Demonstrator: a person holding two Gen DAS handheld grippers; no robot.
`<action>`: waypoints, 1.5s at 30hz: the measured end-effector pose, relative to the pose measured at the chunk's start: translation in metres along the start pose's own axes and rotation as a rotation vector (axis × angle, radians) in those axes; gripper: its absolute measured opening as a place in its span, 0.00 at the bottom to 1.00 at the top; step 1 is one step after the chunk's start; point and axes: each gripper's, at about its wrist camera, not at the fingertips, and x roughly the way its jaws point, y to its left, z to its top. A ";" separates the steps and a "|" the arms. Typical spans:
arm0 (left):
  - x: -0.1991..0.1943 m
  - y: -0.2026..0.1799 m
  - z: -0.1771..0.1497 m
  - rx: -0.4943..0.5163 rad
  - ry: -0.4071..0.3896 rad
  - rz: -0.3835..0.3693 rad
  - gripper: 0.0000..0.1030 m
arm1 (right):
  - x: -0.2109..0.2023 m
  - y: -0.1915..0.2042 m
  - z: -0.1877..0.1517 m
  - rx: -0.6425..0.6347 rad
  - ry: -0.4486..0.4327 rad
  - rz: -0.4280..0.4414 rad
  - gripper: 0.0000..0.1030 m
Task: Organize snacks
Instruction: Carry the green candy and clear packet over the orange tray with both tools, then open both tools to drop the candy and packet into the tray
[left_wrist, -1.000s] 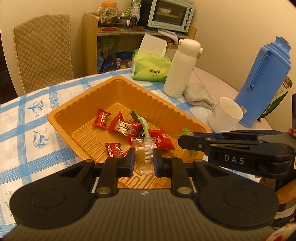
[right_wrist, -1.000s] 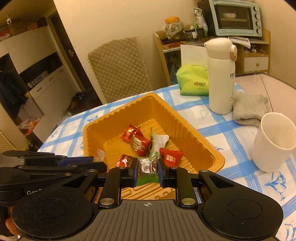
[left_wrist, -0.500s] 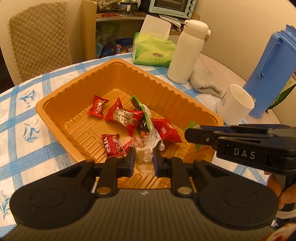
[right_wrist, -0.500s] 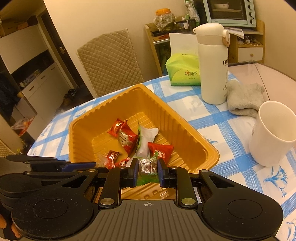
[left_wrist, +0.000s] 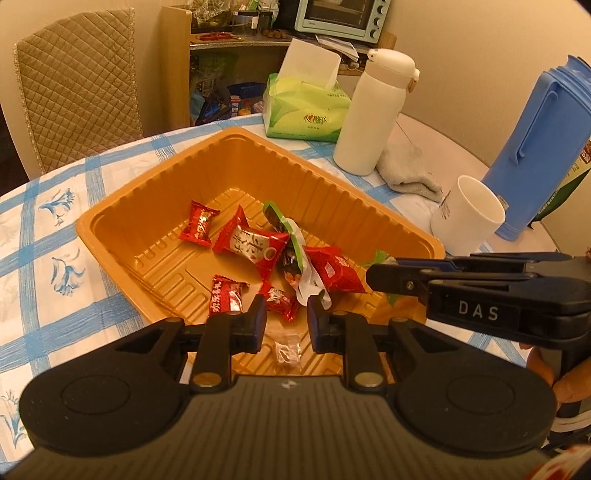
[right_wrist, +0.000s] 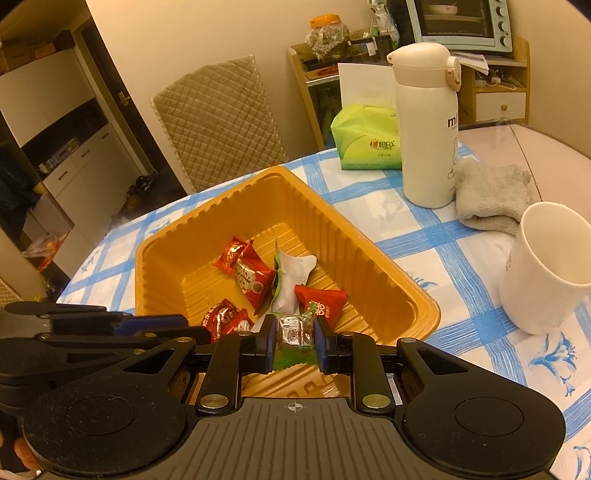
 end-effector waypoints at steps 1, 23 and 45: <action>-0.001 0.001 0.001 0.000 -0.003 0.002 0.21 | 0.000 0.000 0.000 -0.001 0.000 0.000 0.21; -0.018 0.008 0.001 -0.009 -0.043 0.029 0.34 | 0.002 0.007 0.000 0.006 0.006 0.007 0.50; -0.090 -0.011 -0.002 0.034 -0.196 0.078 0.83 | -0.069 0.018 0.003 0.005 -0.157 -0.052 0.92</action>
